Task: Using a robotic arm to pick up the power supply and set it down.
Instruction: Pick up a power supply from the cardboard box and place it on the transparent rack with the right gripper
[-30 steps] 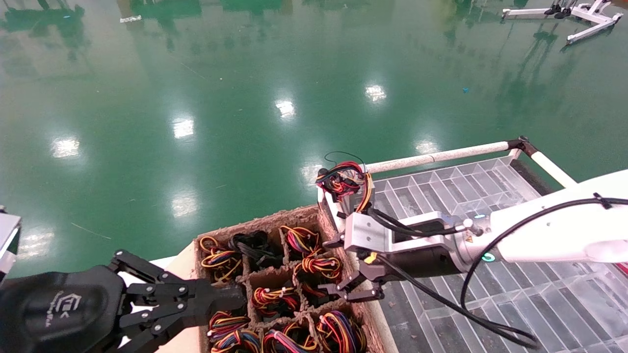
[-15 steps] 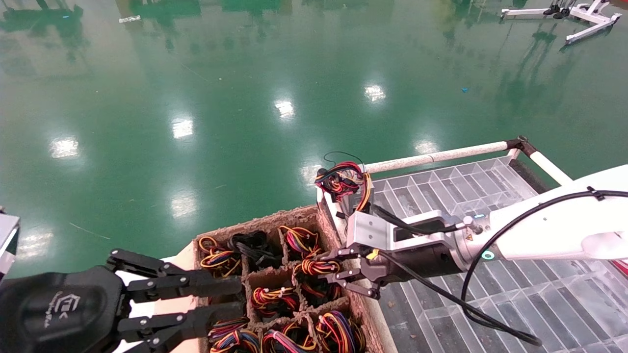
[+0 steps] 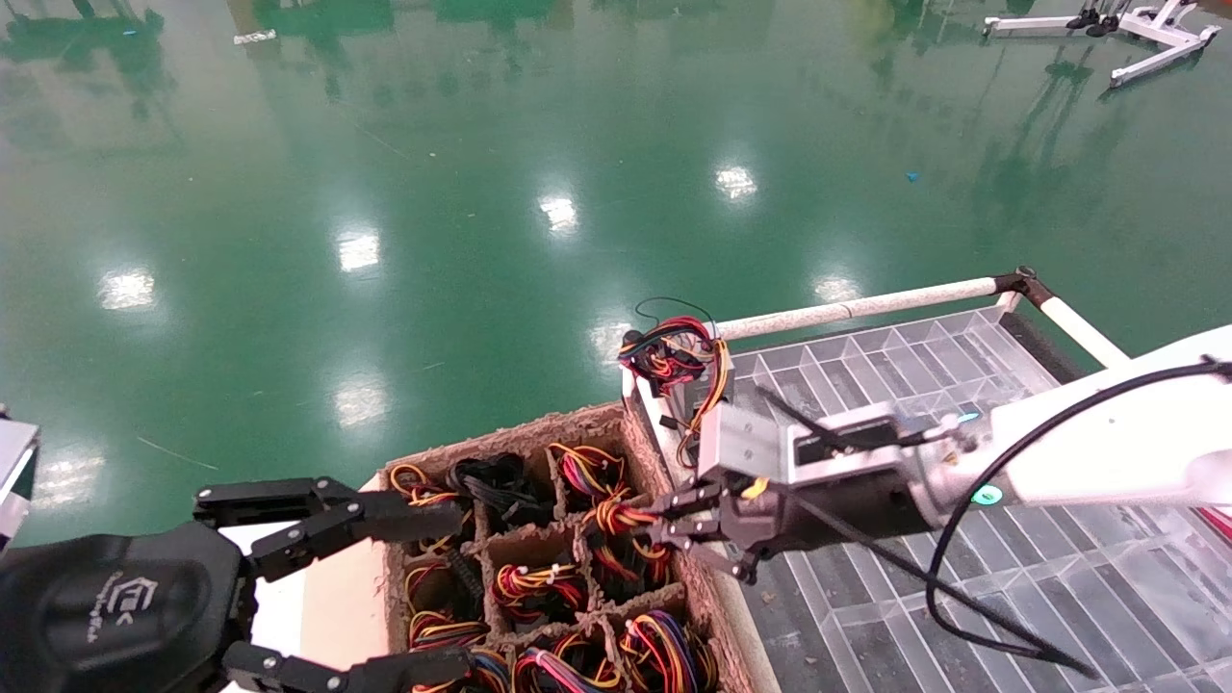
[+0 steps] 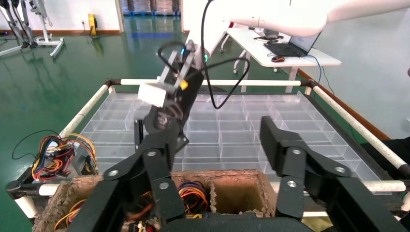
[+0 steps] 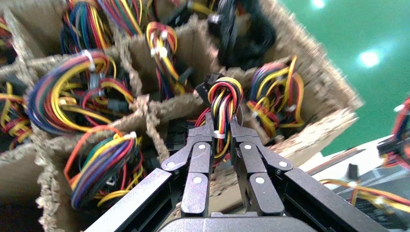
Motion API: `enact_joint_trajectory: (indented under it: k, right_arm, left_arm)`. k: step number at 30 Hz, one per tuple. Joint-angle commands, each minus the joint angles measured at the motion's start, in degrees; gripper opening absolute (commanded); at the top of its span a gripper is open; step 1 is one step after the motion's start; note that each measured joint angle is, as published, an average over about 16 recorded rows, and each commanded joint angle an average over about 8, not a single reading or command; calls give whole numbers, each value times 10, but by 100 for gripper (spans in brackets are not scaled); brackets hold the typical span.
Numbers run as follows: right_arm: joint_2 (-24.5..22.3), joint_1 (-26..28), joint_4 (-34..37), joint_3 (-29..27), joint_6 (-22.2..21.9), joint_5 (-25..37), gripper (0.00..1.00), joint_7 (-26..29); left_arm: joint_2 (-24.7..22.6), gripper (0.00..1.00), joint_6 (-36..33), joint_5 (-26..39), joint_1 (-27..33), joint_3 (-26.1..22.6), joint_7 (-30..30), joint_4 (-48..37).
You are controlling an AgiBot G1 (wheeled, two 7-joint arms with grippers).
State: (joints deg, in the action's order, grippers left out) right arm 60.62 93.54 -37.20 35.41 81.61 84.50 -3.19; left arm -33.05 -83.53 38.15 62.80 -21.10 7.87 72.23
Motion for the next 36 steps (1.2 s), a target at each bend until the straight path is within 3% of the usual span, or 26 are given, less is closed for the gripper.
enact_joint_trajectory:
  k: [1,17,27,36]
  right_arm:
    - [-5,3,-6,-4,5,-6,0,2]
    - [-122,65,-157,-108,24,-132,0,57]
    - [-171,106,-178,-108,45,-108,0,81]
    - [-174,112,-140,-76,64,-56,0,52]
  left_arm:
    - [0,100,0,0,0,0,0,0]
    - [0,100,0,0,0,0,0,0]
    - [0,100,0,0,0,0,0,0]
    - [0,100,0,0,0,0,0,0]
